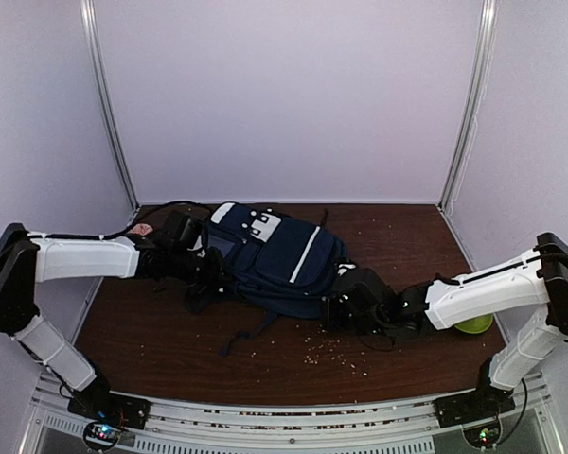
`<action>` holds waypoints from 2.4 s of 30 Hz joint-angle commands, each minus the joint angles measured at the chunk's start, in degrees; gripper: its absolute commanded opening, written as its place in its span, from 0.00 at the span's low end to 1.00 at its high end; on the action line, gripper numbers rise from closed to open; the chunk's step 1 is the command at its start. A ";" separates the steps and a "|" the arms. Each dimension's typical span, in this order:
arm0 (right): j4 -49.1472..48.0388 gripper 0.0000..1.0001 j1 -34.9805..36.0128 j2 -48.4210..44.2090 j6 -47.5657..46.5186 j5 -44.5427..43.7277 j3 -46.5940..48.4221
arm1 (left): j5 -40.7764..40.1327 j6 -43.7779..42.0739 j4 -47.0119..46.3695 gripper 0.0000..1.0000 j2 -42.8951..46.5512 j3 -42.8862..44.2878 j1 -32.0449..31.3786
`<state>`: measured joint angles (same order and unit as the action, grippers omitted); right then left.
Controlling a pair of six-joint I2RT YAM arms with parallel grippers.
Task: Pack the student bag
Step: Zip the student bag at the center of the board.
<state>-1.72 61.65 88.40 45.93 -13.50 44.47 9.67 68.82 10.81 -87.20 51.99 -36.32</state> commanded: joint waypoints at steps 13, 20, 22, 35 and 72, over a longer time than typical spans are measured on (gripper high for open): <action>1.89 0.00 2.00 4.28 -4.10 4.00 9.34 | 7.68 -16.66 0.93 0.61 -6.28 14.76 6.03; 1.00 0.00 1.94 6.19 -5.02 5.95 11.66 | -0.82 -8.95 6.83 0.98 7.26 3.52 -2.11; 0.79 0.00 1.90 6.79 -5.14 6.49 12.27 | -2.90 -3.11 5.72 0.98 10.23 -0.46 -5.13; -0.26 0.00 1.90 8.82 -5.85 8.15 13.69 | -0.40 9.77 -4.25 0.98 -0.37 3.08 -11.33; 9.02 0.00 1.90 -1.79 -7.21 6.92 9.06 | 1.32 5.16 -2.82 0.00 -8.15 6.11 -0.43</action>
<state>3.51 62.96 92.38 39.35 -5.43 54.37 15.25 76.23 7.11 -99.22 59.70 -40.95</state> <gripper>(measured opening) 0.029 0.031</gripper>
